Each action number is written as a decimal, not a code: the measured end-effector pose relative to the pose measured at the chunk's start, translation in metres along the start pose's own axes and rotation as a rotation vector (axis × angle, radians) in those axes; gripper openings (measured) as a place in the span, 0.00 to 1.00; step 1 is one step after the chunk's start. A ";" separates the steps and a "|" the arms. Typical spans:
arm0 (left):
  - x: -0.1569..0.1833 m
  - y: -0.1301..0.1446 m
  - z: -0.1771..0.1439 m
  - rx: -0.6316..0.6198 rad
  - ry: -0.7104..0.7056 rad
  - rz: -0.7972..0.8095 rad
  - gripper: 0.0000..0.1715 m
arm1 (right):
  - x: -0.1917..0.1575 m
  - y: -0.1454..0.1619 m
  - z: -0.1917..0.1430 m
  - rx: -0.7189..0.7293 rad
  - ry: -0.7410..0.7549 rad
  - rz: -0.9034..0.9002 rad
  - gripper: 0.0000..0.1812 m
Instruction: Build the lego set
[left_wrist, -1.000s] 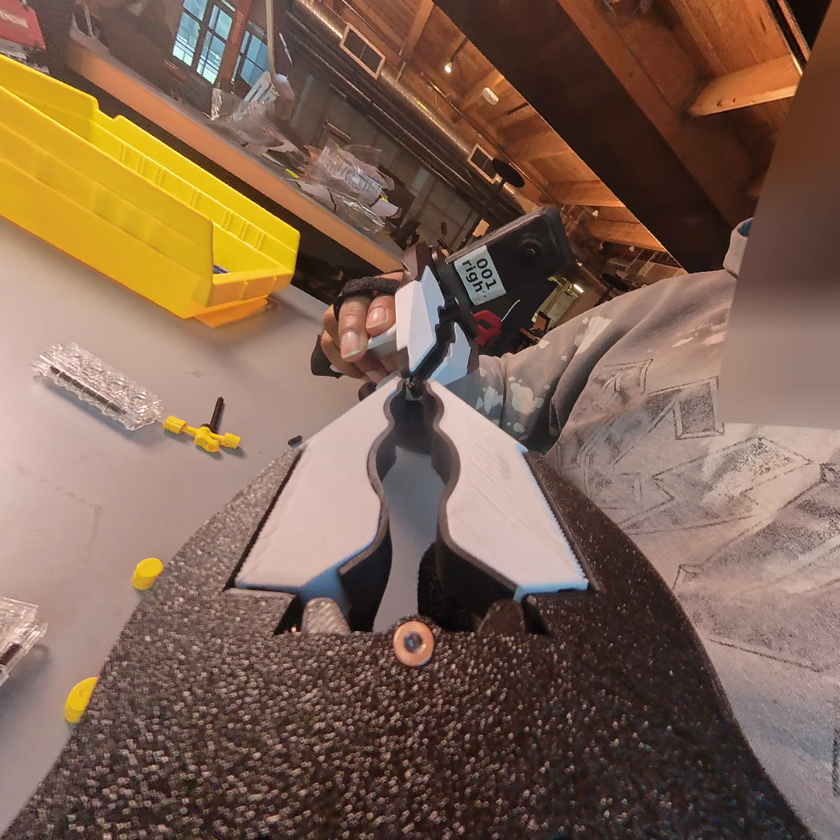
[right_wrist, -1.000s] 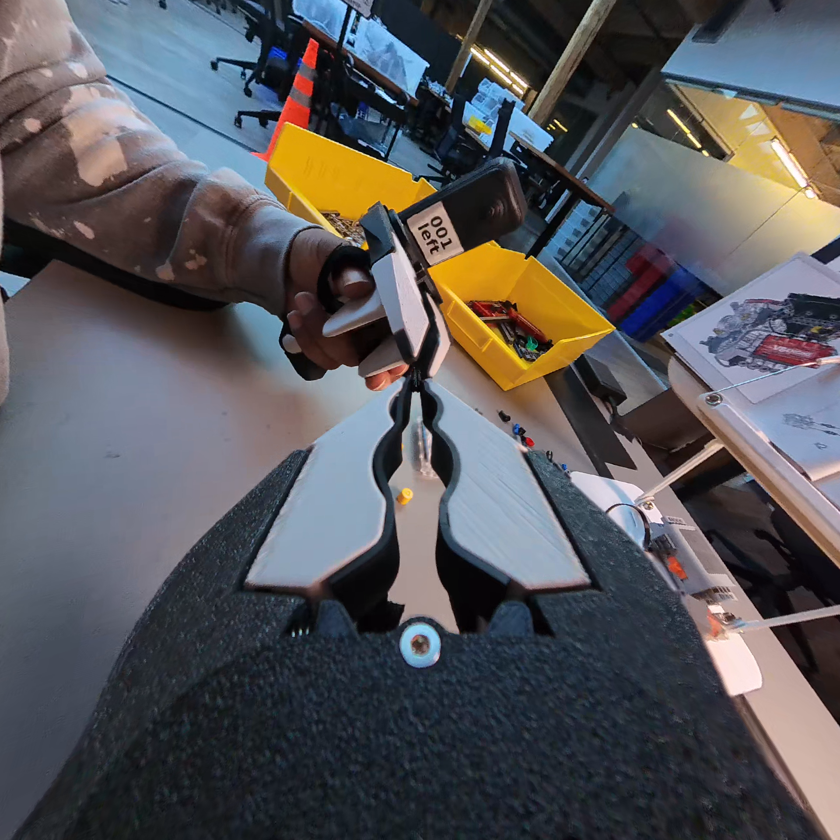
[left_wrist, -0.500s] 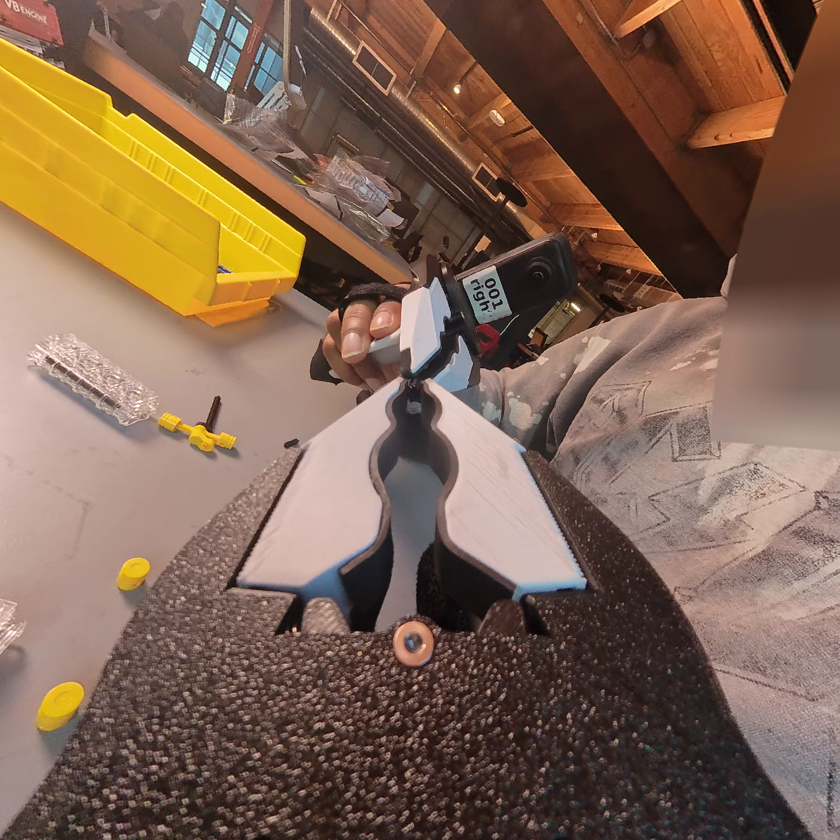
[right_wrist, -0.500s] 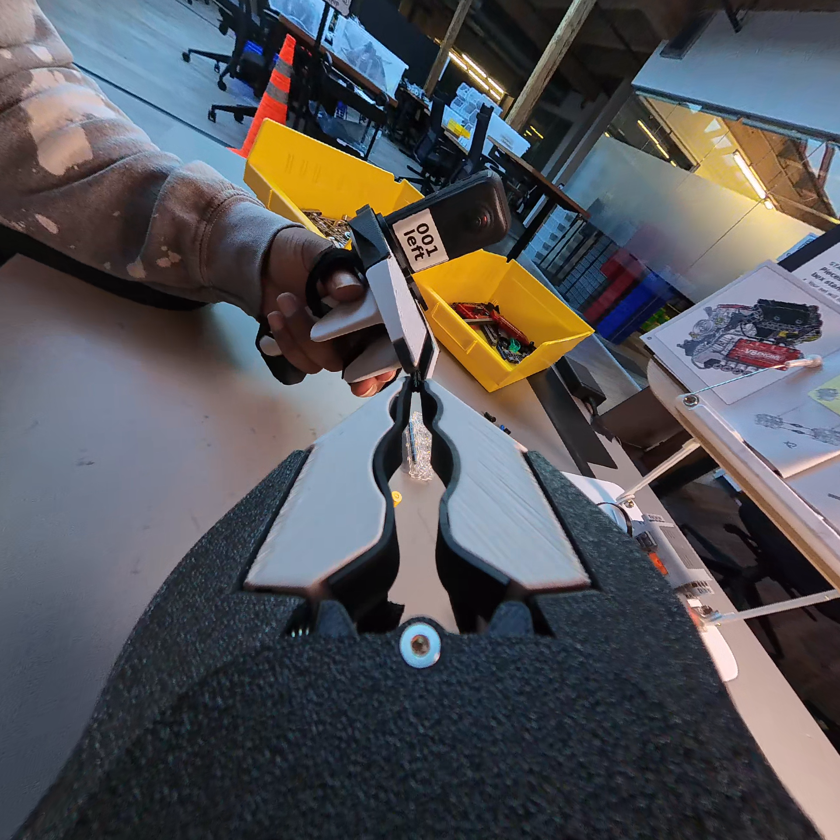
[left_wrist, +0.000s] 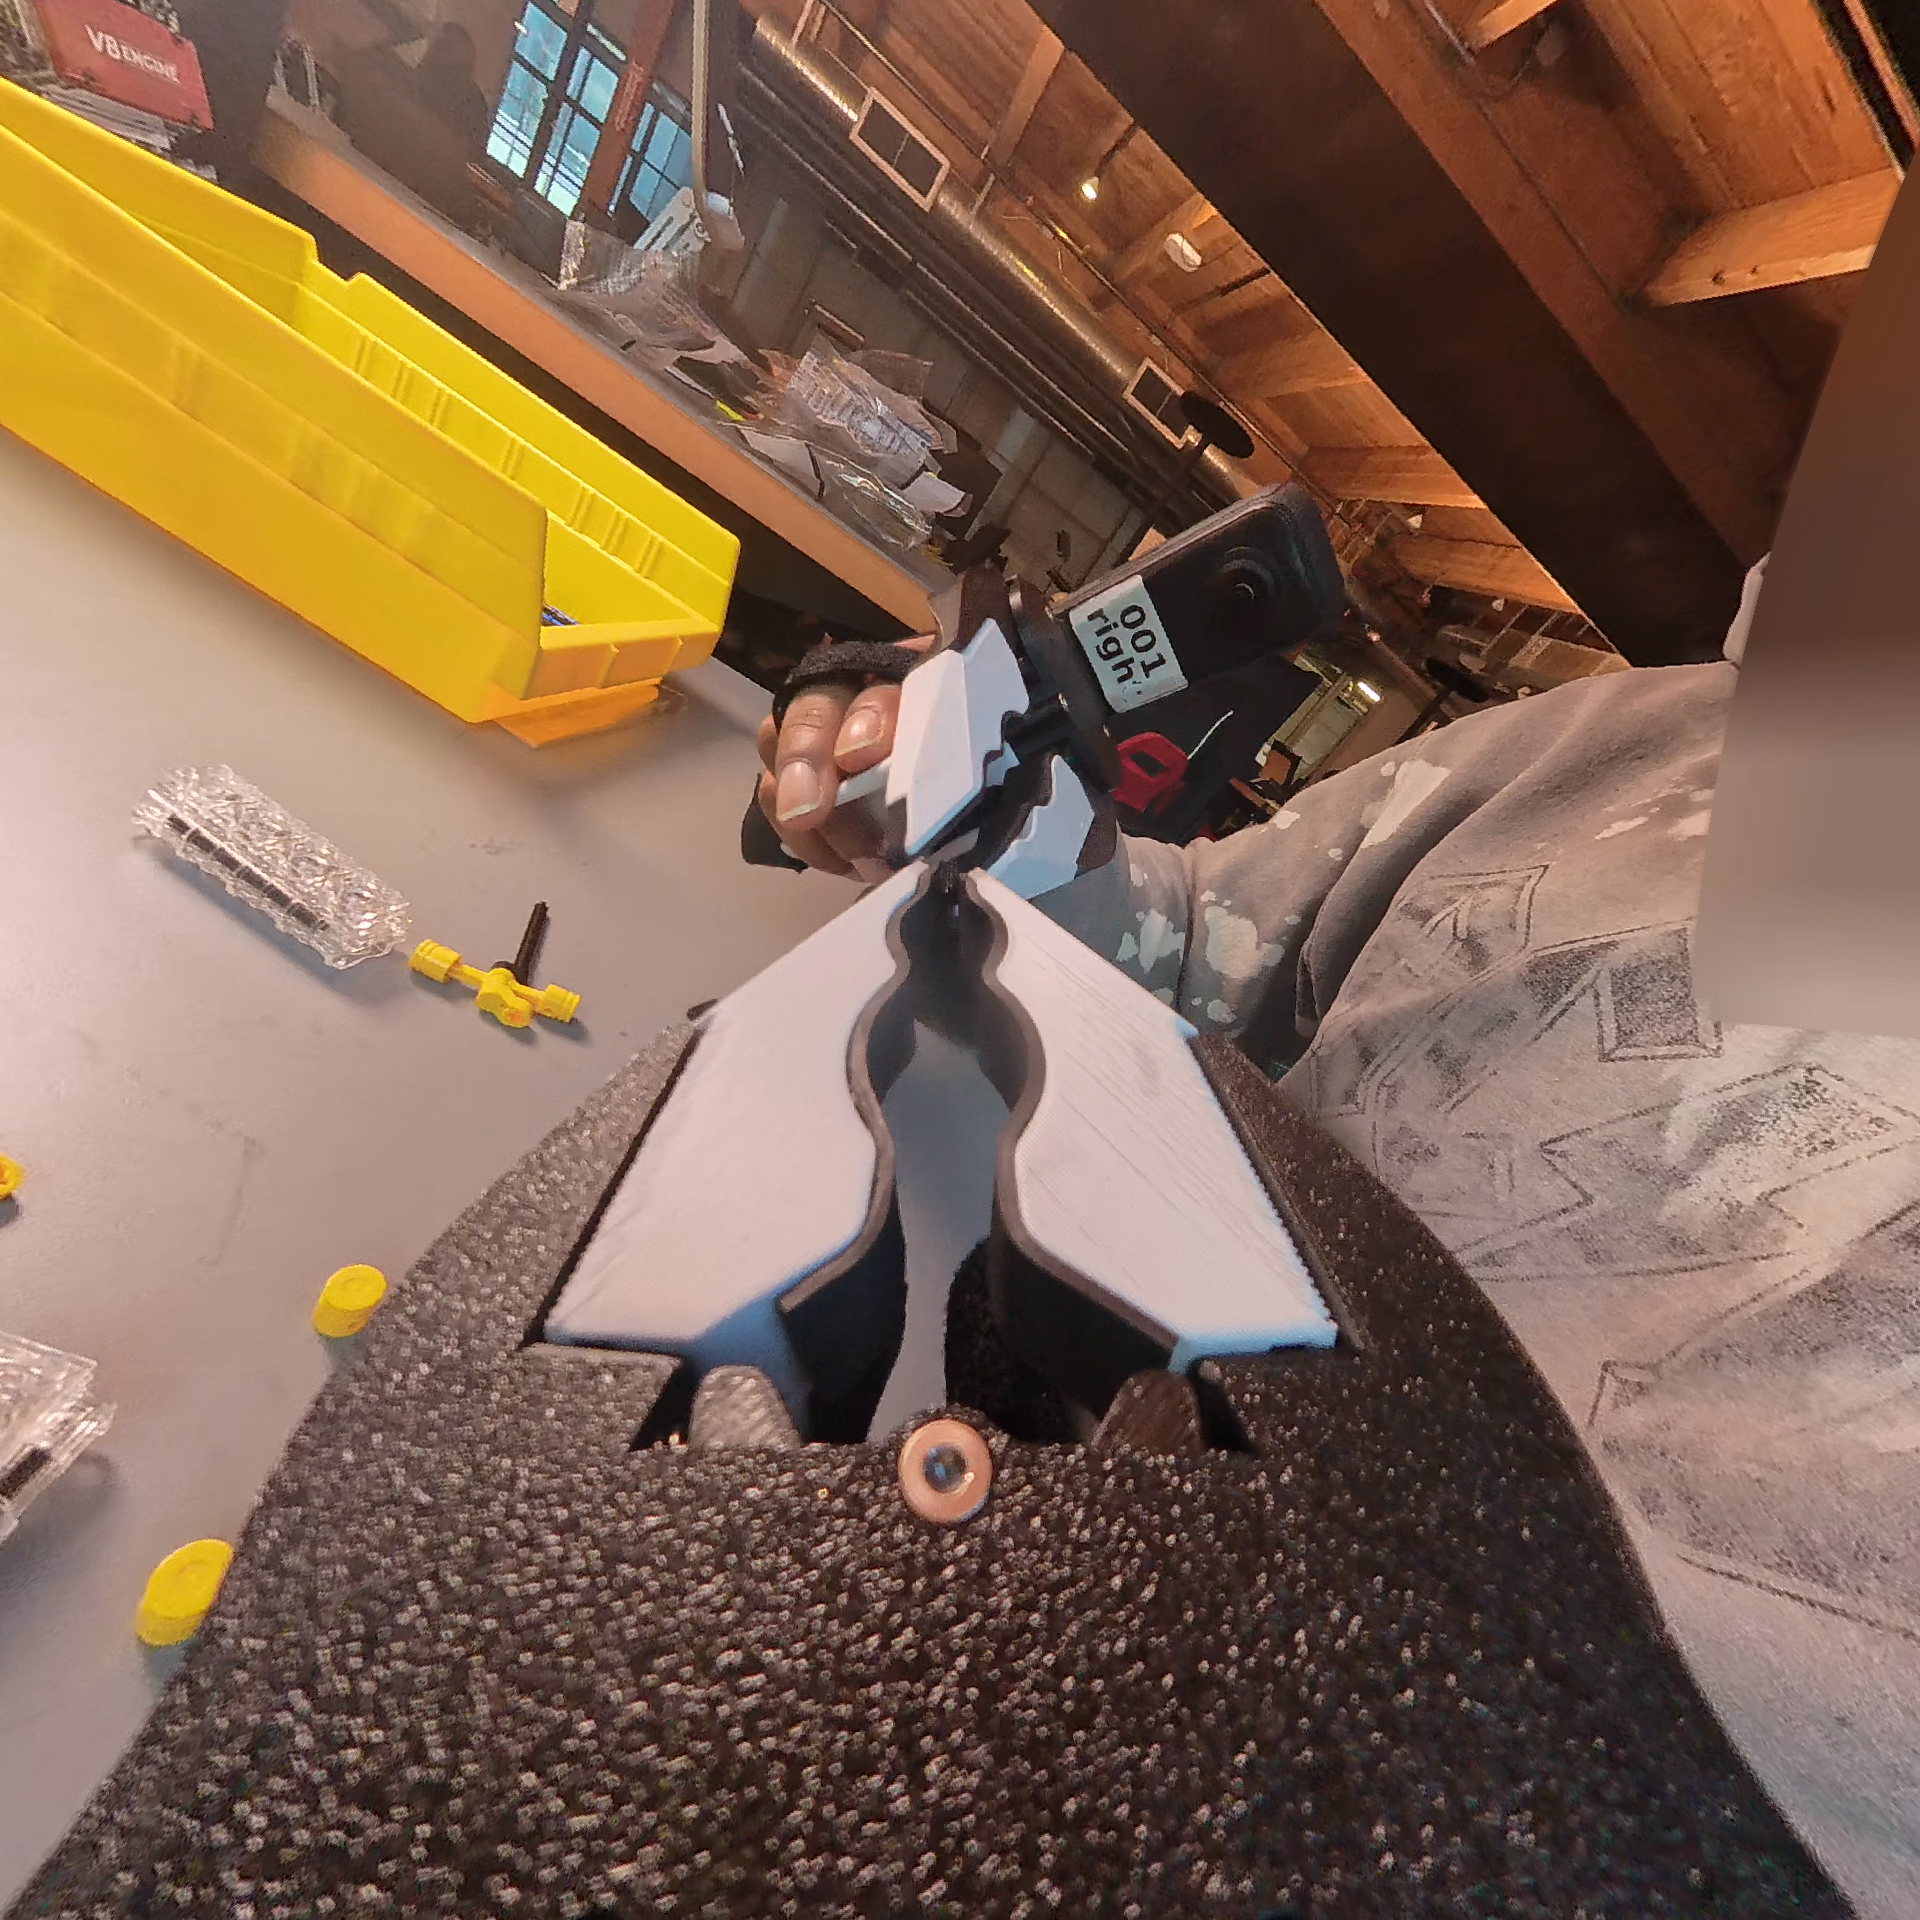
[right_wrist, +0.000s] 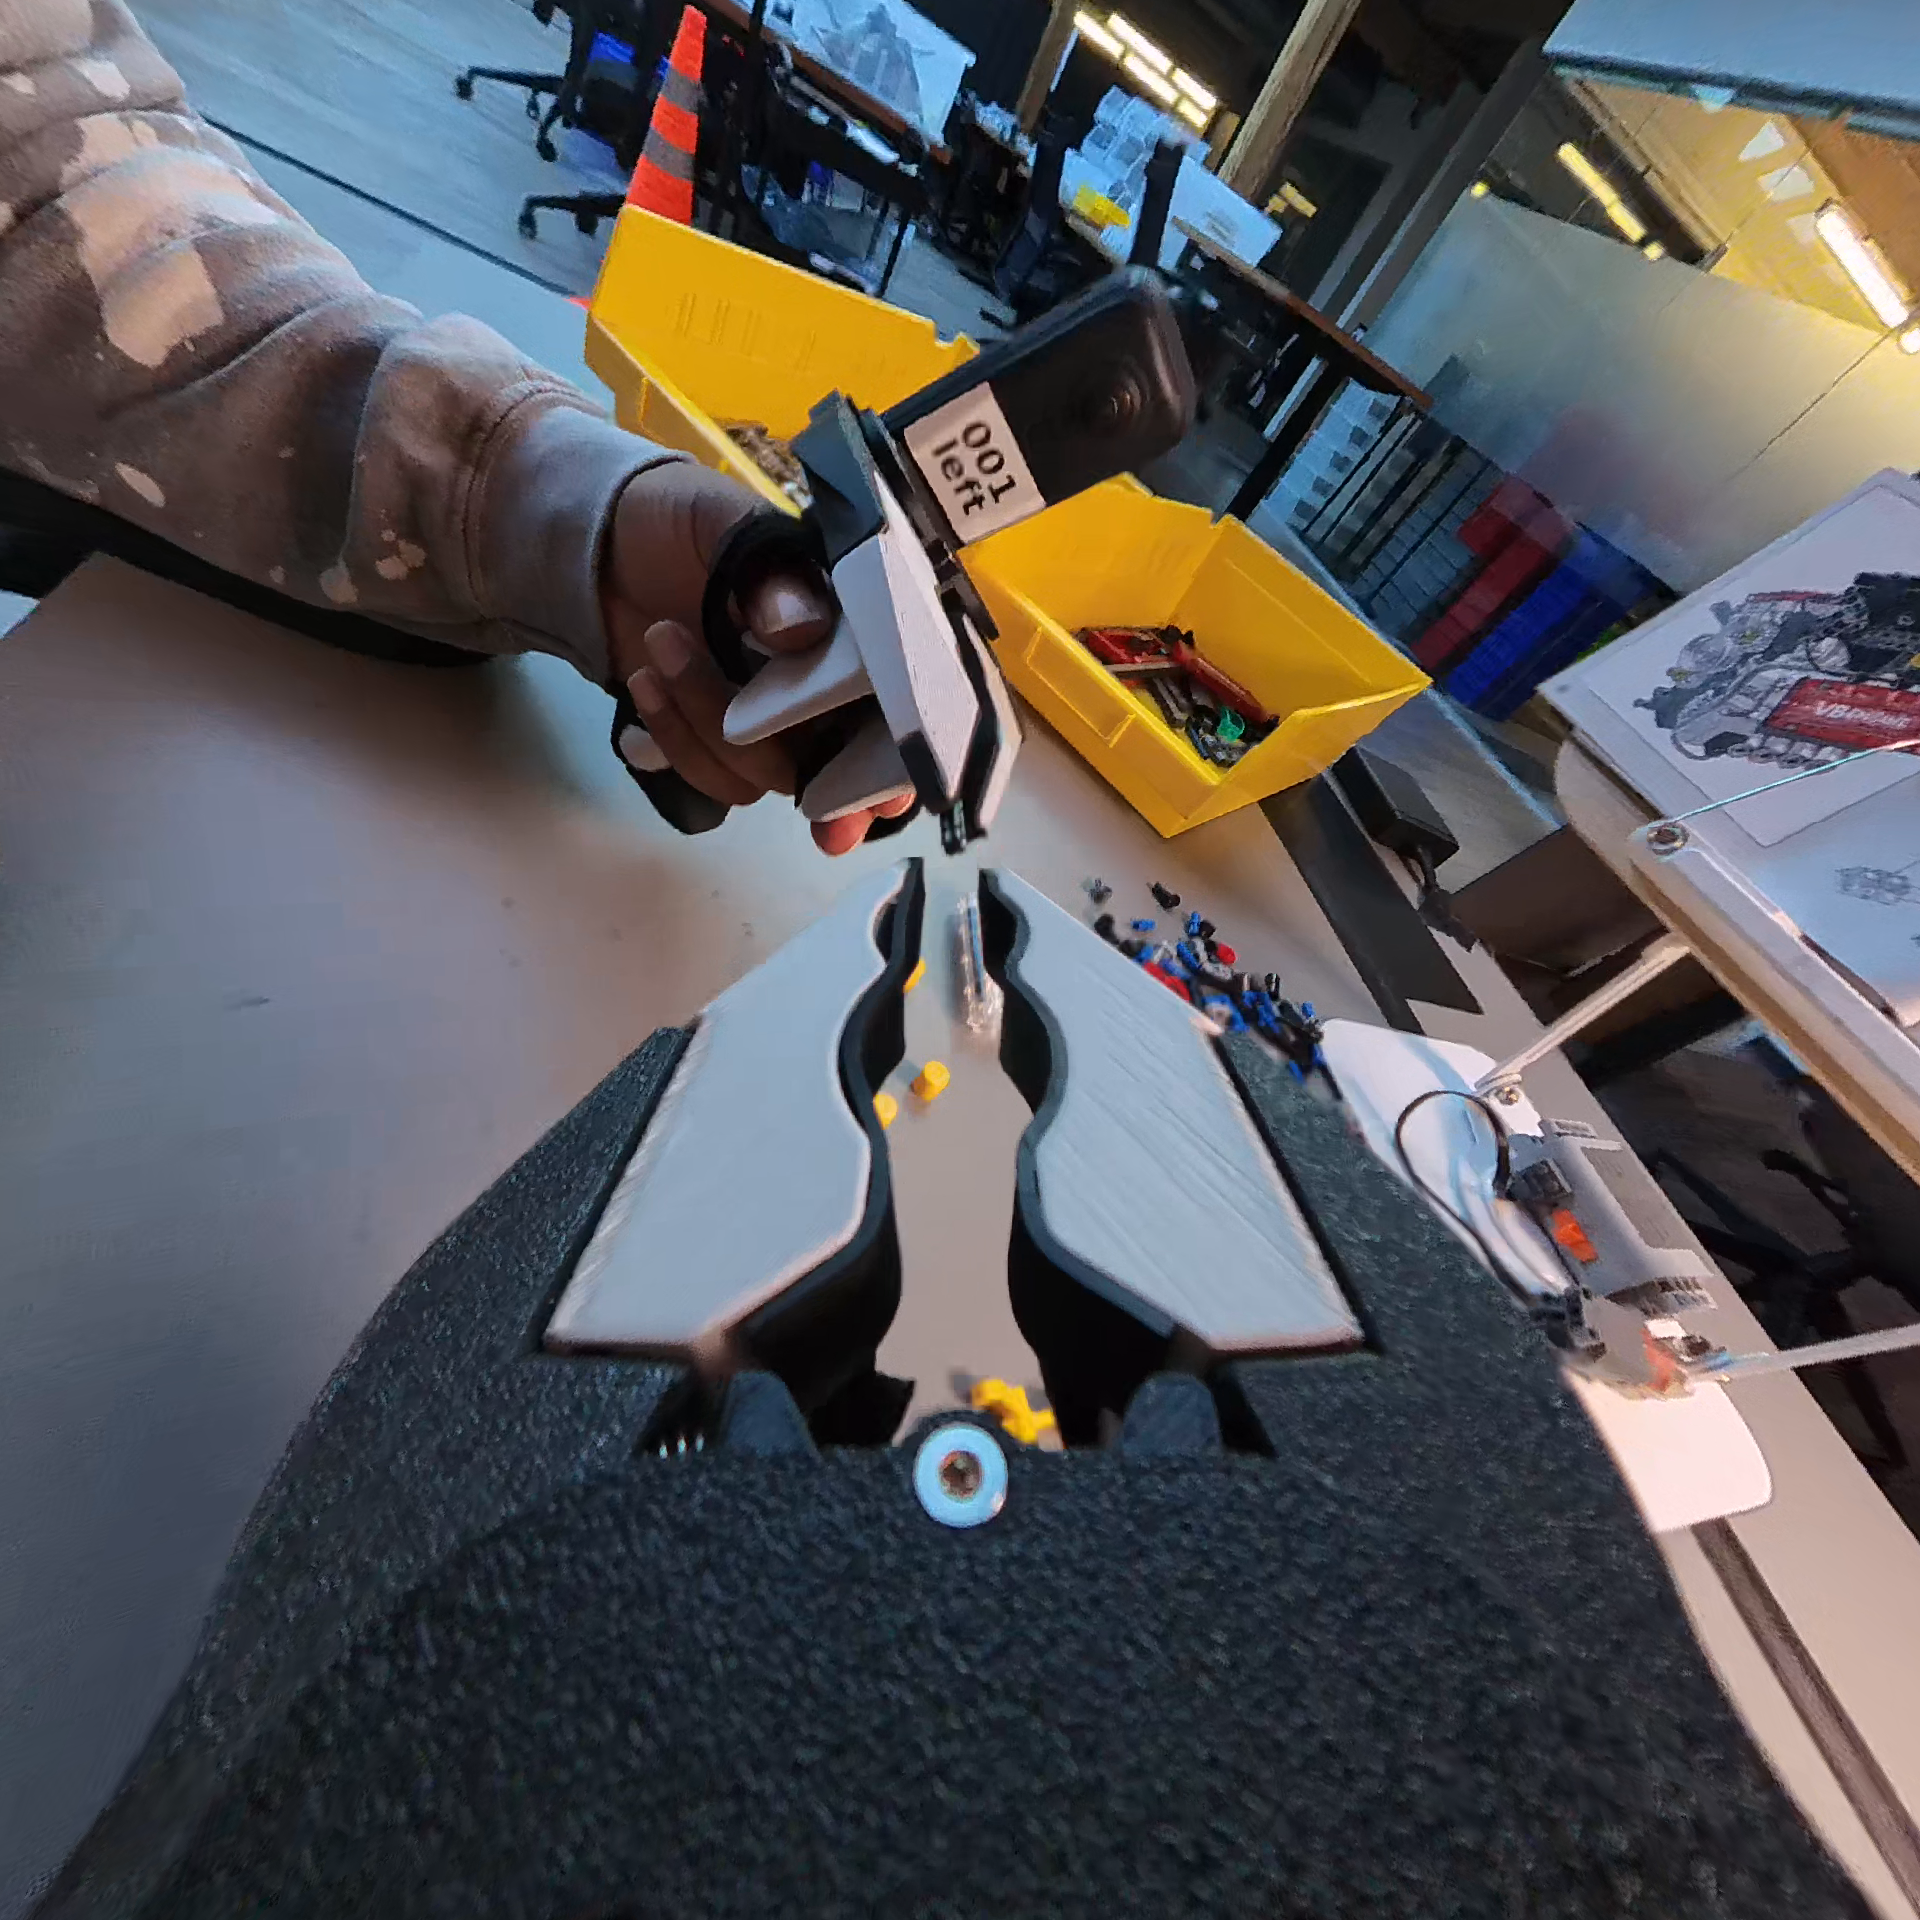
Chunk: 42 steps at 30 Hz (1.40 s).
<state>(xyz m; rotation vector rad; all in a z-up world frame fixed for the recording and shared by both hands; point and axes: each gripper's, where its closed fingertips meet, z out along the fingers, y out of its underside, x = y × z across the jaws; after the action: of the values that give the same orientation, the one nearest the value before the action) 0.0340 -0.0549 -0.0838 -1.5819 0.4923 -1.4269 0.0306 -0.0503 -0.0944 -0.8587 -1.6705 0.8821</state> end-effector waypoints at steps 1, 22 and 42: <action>-0.002 -0.001 -0.001 0.006 -0.009 0.000 0.02 | -0.002 0.007 -0.004 -0.038 -0.048 0.015 0.07; -0.038 0.020 -0.001 -0.061 -0.146 -0.105 0.02 | -0.064 0.122 -0.040 -0.569 -0.463 0.241 0.02; -0.020 -0.022 -0.006 0.143 -0.213 0.057 0.02 | 0.030 0.021 -0.012 -0.092 0.258 -0.154 0.02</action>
<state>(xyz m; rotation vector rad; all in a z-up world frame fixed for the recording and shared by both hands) 0.0170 -0.0307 -0.0774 -1.5696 0.3002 -1.2064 0.0378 -0.0129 -0.0968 -0.8546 -1.5359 0.5676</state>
